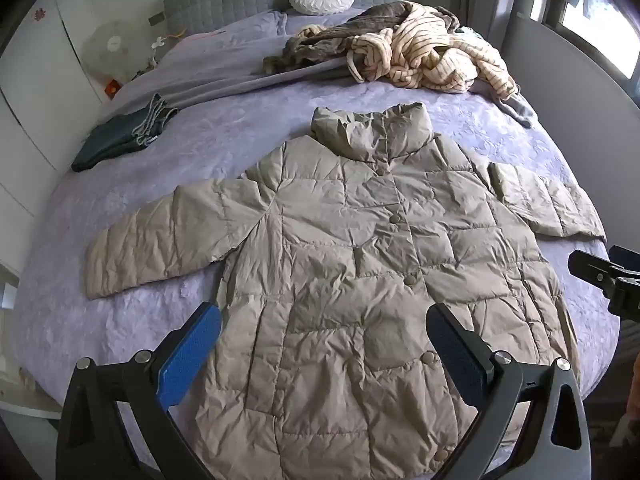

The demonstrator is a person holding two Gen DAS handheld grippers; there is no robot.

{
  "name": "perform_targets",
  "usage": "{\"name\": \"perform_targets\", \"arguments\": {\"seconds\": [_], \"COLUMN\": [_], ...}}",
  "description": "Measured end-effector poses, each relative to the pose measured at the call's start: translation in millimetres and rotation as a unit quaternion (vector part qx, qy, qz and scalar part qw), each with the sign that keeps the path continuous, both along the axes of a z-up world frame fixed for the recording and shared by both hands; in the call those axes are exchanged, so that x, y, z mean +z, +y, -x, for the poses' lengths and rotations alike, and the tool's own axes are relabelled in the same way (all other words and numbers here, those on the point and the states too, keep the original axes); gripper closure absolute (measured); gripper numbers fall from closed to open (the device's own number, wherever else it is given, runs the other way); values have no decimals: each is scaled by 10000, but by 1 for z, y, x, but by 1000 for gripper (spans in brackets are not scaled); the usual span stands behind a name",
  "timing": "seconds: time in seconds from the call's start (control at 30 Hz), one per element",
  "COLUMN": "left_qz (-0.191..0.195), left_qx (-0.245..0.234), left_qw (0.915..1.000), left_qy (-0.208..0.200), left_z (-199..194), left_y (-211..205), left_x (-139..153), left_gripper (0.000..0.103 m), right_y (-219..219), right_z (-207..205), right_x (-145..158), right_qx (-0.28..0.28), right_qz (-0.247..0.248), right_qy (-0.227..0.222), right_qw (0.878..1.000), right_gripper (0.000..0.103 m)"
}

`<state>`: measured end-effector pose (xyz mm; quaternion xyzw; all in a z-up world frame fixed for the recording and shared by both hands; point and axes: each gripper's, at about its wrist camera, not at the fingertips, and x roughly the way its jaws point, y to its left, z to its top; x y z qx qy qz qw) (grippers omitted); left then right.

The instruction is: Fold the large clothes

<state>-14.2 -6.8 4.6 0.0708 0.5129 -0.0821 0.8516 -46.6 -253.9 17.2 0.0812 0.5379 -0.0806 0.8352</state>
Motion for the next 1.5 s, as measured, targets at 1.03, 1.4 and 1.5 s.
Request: {"name": "perform_targets", "arguments": {"seconds": [1.03, 1.4, 1.5], "left_qz": [-15, -33, -15], "left_qx": [7, 38, 66], "left_qw": [10000, 10000, 10000], "left_qy": [-1, 47, 60], "left_z": [0, 0, 4], "left_y": [0, 5, 11], "left_x": [0, -2, -4], "left_gripper": [0, 0, 0], "right_y": [-1, -1, 0], "right_z": [-3, -3, -3], "right_x": [-4, -4, -5], "right_qx": [6, 16, 14], "right_qz": [11, 25, 30], "right_qy": [-2, -53, -31], "right_qw": [10000, 10000, 10000], "right_gripper": [0, 0, 0]}}
